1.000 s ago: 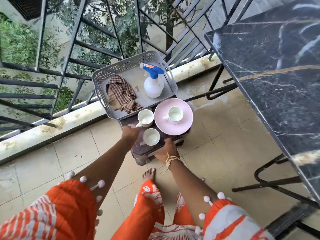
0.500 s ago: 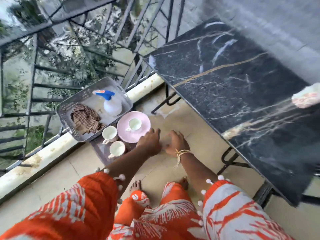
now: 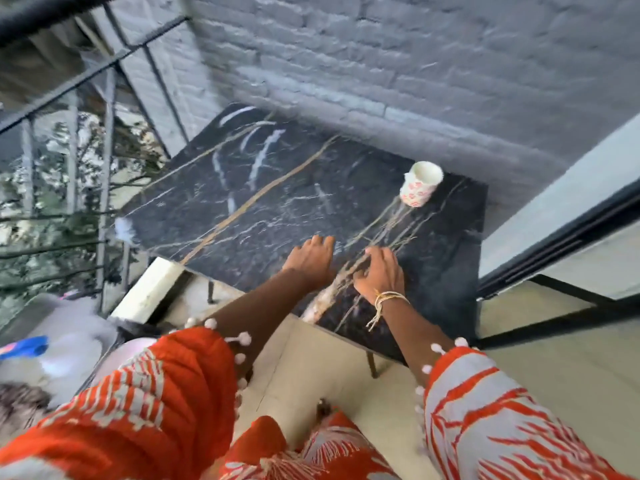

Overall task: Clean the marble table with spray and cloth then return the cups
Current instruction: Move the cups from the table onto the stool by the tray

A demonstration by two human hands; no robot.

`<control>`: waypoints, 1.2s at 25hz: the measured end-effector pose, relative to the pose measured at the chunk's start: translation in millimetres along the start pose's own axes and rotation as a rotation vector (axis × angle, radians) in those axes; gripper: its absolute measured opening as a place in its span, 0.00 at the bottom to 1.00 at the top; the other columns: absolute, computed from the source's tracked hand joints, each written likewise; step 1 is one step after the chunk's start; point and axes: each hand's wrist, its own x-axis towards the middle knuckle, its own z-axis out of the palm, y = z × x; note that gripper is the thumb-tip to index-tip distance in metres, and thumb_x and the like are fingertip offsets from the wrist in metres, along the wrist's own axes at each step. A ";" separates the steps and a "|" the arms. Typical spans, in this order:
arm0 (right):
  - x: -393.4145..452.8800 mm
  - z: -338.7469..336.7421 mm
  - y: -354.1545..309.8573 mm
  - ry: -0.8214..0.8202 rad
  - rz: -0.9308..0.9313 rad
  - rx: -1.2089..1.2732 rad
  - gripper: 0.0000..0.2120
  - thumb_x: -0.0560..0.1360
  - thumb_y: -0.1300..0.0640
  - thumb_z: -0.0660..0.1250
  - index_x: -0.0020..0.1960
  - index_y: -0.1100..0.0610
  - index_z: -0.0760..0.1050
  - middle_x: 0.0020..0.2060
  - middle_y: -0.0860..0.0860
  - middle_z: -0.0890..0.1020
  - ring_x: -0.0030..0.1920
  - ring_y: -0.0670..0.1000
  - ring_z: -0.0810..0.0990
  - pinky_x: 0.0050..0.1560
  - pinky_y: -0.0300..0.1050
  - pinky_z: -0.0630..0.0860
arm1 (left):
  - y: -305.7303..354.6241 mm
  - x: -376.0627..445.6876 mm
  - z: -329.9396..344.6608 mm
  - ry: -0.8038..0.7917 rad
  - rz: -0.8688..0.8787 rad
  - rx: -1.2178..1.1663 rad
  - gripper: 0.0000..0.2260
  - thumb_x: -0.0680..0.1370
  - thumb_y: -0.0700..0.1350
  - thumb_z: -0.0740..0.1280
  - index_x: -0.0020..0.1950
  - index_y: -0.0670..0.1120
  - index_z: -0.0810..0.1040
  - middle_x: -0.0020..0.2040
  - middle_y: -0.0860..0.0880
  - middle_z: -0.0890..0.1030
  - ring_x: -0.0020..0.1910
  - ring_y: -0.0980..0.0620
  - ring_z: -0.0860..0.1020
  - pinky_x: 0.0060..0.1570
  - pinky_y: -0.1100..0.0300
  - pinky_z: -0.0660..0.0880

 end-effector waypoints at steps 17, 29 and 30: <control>229.4 -43.9 88.7 0.228 0.634 0.688 0.54 0.58 0.51 0.82 0.76 0.53 0.55 0.72 0.53 0.67 0.71 0.56 0.67 0.73 0.52 0.64 | 45.8 252.6 -11.4 -0.289 0.302 0.225 0.46 0.71 0.61 0.70 0.79 0.47 0.48 0.80 0.45 0.48 0.78 0.45 0.50 0.75 0.40 0.50; 249.7 -43.5 98.4 0.322 0.626 0.771 0.42 0.58 0.53 0.83 0.68 0.50 0.69 0.62 0.49 0.76 0.58 0.48 0.74 0.60 0.47 0.74 | 23.8 283.0 31.7 -0.462 0.402 0.562 0.61 0.63 0.71 0.69 0.77 0.45 0.32 0.78 0.46 0.33 0.78 0.44 0.40 0.72 0.32 0.46; 243.2 -44.7 95.2 0.317 0.633 0.790 0.42 0.58 0.54 0.83 0.68 0.50 0.69 0.62 0.49 0.76 0.59 0.49 0.74 0.61 0.47 0.74 | 27.0 281.7 30.0 -0.467 0.388 0.562 0.61 0.64 0.70 0.70 0.77 0.45 0.33 0.78 0.46 0.35 0.78 0.44 0.41 0.72 0.32 0.46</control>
